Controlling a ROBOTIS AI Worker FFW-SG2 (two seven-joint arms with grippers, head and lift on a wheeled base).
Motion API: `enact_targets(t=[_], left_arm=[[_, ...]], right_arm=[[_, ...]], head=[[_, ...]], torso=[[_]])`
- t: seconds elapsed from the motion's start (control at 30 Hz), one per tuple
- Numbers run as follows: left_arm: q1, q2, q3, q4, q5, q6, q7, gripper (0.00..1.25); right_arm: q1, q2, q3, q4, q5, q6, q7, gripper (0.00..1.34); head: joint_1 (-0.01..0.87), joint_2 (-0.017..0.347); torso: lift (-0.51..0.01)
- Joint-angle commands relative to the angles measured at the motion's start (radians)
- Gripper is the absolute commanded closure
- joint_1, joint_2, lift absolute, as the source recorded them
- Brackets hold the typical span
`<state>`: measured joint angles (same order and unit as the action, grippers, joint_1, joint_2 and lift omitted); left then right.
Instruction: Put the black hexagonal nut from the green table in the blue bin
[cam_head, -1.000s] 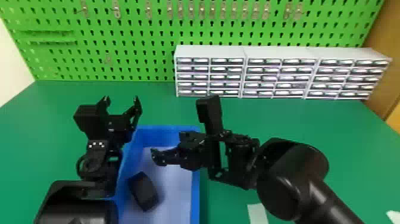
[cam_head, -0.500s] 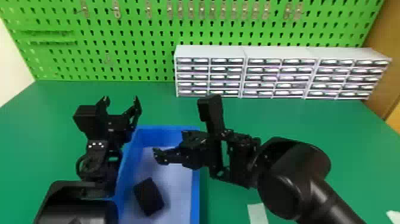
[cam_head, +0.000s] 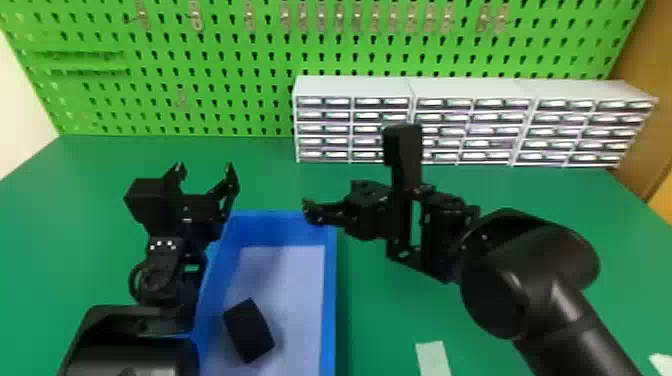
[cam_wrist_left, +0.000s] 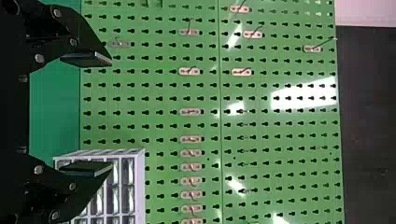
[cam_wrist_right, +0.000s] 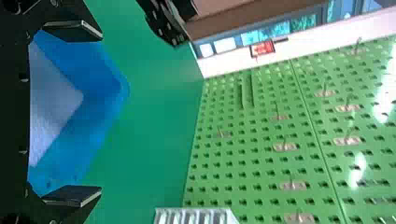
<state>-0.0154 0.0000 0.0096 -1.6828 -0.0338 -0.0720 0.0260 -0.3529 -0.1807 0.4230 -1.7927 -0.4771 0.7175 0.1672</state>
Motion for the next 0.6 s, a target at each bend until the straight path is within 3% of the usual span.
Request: enact_targets(t=[0.0,0.57], left_arm=[[0.002,-0.003,-0.003,0.000,0.000,0.001,0.000,0.46],[0.012,-0.003,-0.008,0.000,0.003,0.001,0.000,0.46]], right_arm=[[0.015,0.015,-0.069,-0.020,0.049,0.003,0.000,0.14],[0.106,0.076,-0.296,-0.129,0.173,-0.010,-0.038,0.14]], head=[[0.657,0.057],[0.657,0.057]], torso=[[-0.095],[-0.095]])
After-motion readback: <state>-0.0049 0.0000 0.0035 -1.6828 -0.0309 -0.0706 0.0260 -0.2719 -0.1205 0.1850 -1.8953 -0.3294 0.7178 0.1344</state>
